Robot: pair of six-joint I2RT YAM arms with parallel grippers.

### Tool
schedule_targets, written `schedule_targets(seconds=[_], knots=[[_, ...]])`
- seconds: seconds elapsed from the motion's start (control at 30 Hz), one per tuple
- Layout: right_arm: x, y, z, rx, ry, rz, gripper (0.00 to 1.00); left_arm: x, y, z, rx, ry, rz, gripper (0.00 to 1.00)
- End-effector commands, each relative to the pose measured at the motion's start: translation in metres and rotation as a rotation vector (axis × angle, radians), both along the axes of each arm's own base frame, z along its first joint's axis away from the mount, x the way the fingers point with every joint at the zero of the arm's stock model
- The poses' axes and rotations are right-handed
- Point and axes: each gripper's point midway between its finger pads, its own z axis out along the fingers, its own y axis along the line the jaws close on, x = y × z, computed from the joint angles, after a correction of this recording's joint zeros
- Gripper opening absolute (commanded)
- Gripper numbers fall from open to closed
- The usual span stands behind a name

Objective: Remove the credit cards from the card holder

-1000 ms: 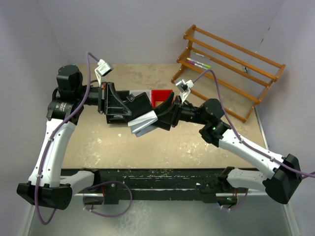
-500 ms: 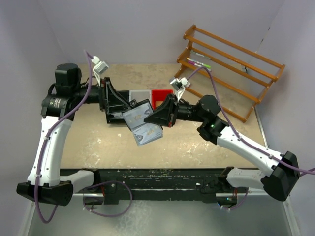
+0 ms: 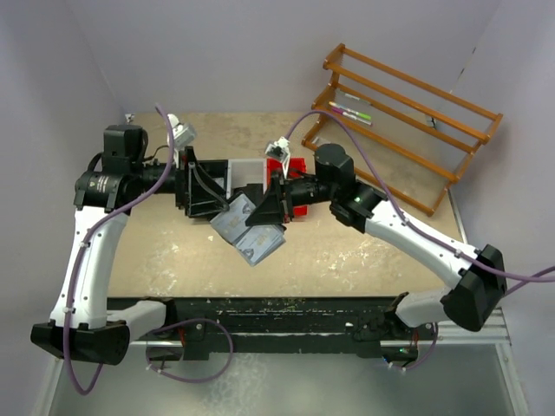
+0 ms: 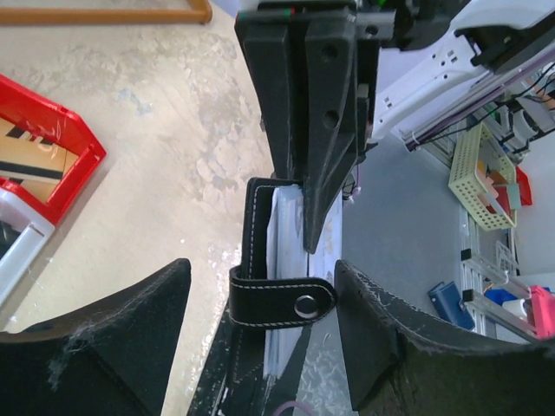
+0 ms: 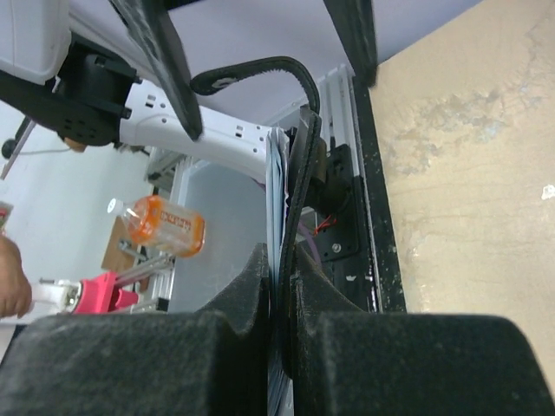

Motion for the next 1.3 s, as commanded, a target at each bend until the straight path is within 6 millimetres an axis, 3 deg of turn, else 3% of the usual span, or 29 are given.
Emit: schedule_targets(seconds=[0.0,0.33,0.43,0.6,0.77,0.83,0.93,1.03,1.13,1.27], knots=[[-0.012,0.000,0.033,0.036,-0.099,0.124,0.00,-0.008,0.006,-0.018,0.054,-0.078,-0.031,0.71],[0.007,0.020,0.033,0.021,-0.106,0.157,0.00,-0.015,0.007,-0.048,0.070,-0.041,-0.037,0.68],[0.011,0.026,0.030,0.022,-0.104,0.167,0.00,-0.018,0.006,-0.055,0.060,-0.012,-0.049,0.55],[0.008,0.027,0.026,0.021,-0.089,0.206,0.00,-0.023,0.003,-0.050,0.019,0.045,-0.085,0.21],[-0.001,0.024,0.030,0.049,-0.102,0.262,0.05,-0.033,-0.004,-0.038,-0.105,0.187,-0.174,0.16],[-0.002,0.024,0.031,0.053,-0.104,0.273,0.10,-0.035,-0.005,-0.030,-0.151,0.228,-0.202,0.15],[0.000,0.024,0.029,0.045,-0.109,0.270,0.38,-0.032,-0.006,-0.026,-0.168,0.284,-0.206,0.00],[0.015,0.024,0.024,0.019,-0.104,0.194,0.55,-0.023,-0.004,-0.030,-0.123,0.299,-0.156,0.00],[0.048,0.016,0.016,-0.033,-0.077,0.010,0.63,-0.010,-0.001,-0.036,-0.053,0.283,-0.063,0.00],[0.087,-0.005,0.024,-0.064,-0.050,-0.289,0.66,0.017,0.008,-0.043,0.050,0.180,0.111,0.00]])
